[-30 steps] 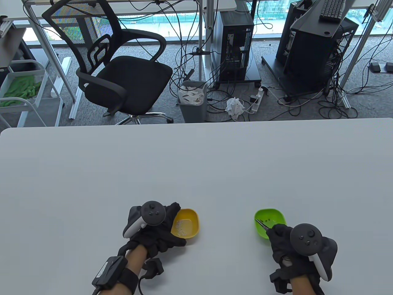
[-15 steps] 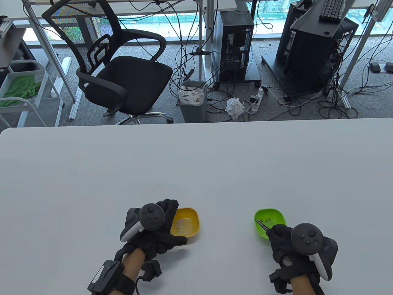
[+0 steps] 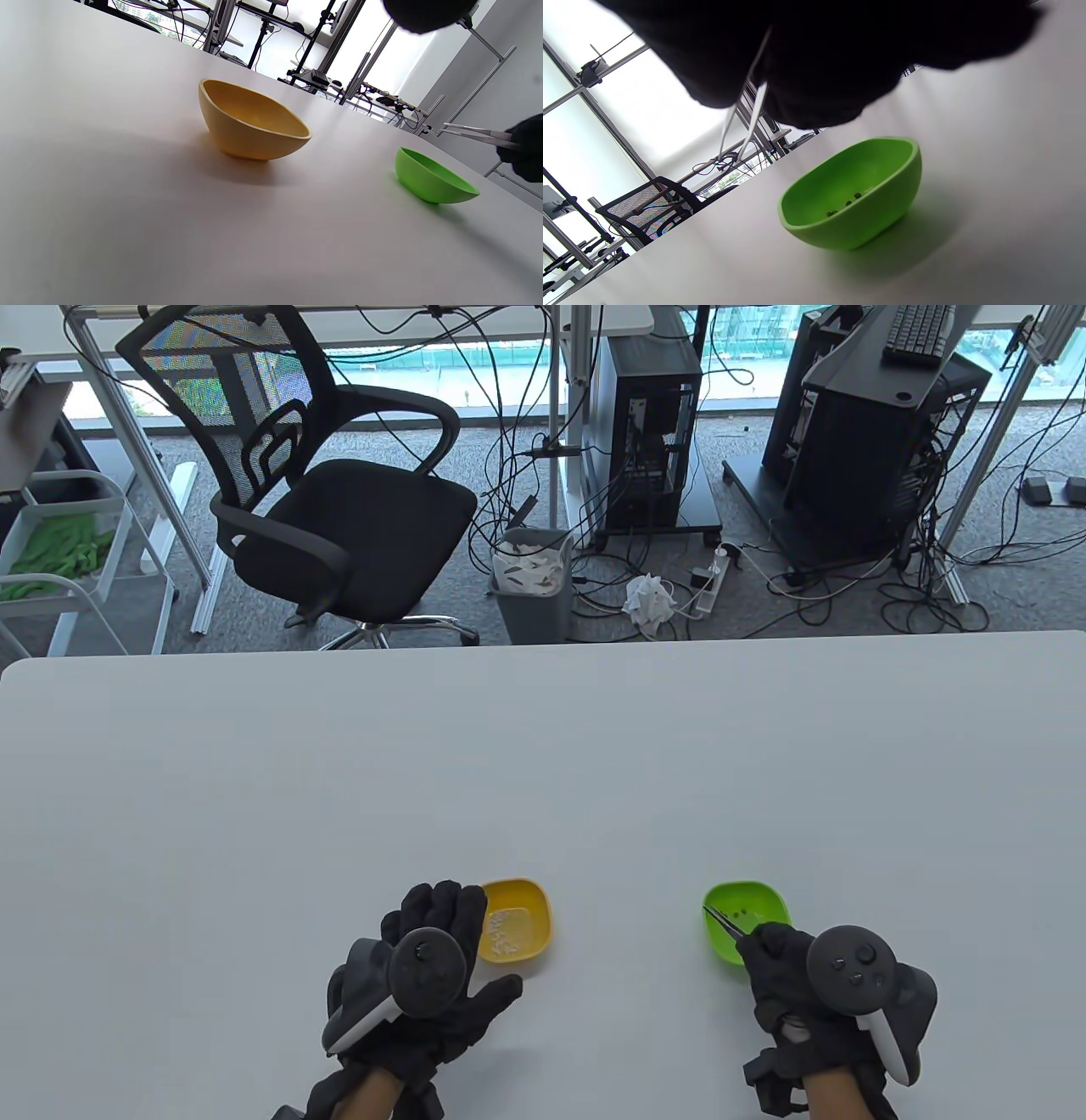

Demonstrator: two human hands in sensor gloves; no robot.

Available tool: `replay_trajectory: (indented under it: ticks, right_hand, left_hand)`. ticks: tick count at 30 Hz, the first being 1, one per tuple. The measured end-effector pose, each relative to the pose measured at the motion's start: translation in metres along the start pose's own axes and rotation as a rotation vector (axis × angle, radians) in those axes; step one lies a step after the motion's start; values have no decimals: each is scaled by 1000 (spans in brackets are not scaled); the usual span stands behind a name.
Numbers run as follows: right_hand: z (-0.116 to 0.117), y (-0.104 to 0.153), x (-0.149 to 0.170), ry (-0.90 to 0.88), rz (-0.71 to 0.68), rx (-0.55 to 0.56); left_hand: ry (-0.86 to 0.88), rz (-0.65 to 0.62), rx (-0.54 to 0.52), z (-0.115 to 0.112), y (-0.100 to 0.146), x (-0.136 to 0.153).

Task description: Pick mung beans with tweezers into small dish

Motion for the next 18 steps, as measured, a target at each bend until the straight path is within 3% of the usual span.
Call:
replay_trajectory:
  ticks: [5,10,12,18]
  right_hand:
    - [-12,1,-2,9,-6,95]
    - [-54,-10,13,220,86,348]
    - [-66,-20,32,315,165,389]
    - [-51,-39,96,524,340,287]
  left_hand:
    - [-57,15,-64,-1,9,-5]
    - [-69,12,-31,-11,6,-7]
    - [-76,13,-27,-12,5,-7]
    - [-82,3,-4,-13,4,-8]
Point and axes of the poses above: the tracker on the back of each hand, its own x axis roughly to the little-finger side, its own y axis roughly from the fingertips to the wrist, z = x × y, the point moved 5 cm from there along -y, roughly from the wrist to the fingertips, and after that the axes turned 14 degrees about x, right-handed, at the moved point
